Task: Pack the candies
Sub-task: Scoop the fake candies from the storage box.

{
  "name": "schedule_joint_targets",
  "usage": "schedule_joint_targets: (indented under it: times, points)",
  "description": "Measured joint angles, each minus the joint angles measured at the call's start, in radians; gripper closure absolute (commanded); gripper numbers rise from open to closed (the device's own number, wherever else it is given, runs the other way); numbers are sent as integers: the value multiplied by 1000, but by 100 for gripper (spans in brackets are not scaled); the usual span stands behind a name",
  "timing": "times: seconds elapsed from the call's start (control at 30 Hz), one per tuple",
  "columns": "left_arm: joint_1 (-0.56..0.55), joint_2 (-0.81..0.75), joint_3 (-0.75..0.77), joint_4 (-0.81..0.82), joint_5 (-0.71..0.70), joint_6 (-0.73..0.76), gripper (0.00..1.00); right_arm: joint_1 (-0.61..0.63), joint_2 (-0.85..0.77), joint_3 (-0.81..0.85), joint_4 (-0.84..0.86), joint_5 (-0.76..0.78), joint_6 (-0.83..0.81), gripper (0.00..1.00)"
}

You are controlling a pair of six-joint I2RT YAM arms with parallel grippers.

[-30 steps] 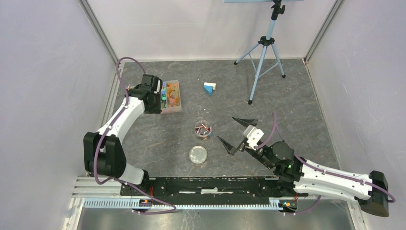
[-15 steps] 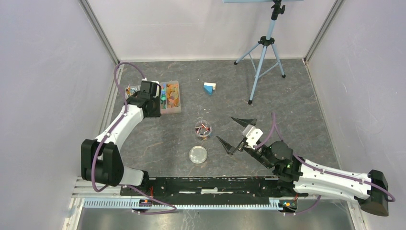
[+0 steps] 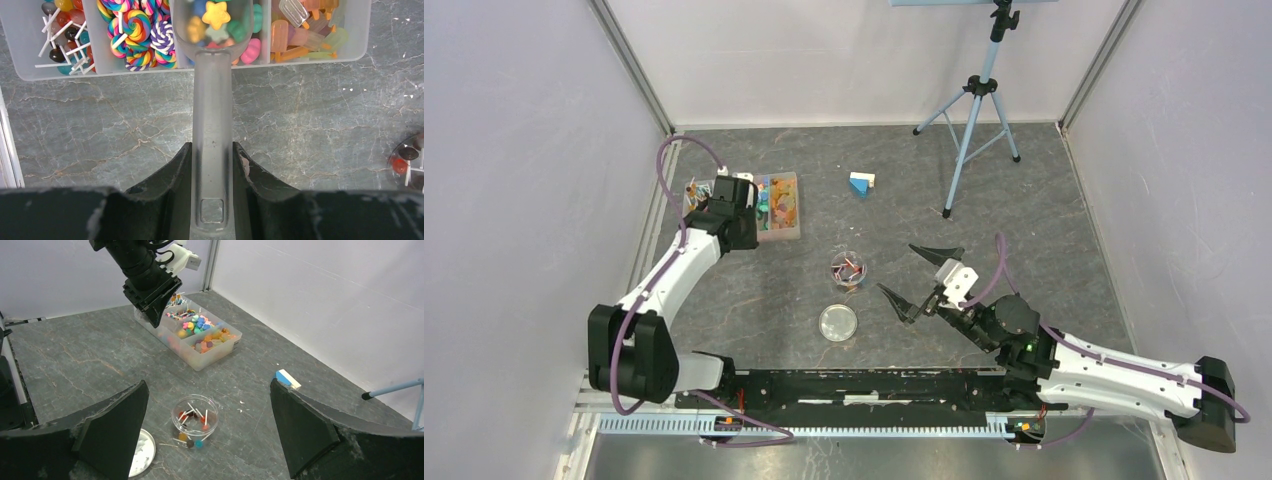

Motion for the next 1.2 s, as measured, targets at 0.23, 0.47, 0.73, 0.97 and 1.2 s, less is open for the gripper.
schedule_joint_targets:
  times: [0.23, 0.47, 0.73, 0.97, 1.2]
  points:
    - [0, -63, -38, 5, -13, 0, 98, 0, -8, 0, 0, 2, 11, 2]
    - [0, -75, -46, 11, -15, 0, 98, 0, -20, 0, 0, 2, 15, 2]
    - [0, -127, -62, 15, -18, 0, 98, 0, -23, 0, 0, 2, 15, 2]
    - [1, -152, -64, 16, -13, 0, 98, 0, -12, 0, 0, 2, 14, 2]
    - [1, -189, -71, 17, -5, 0, 98, 0, -2, 0, 4, 2, 14, 2]
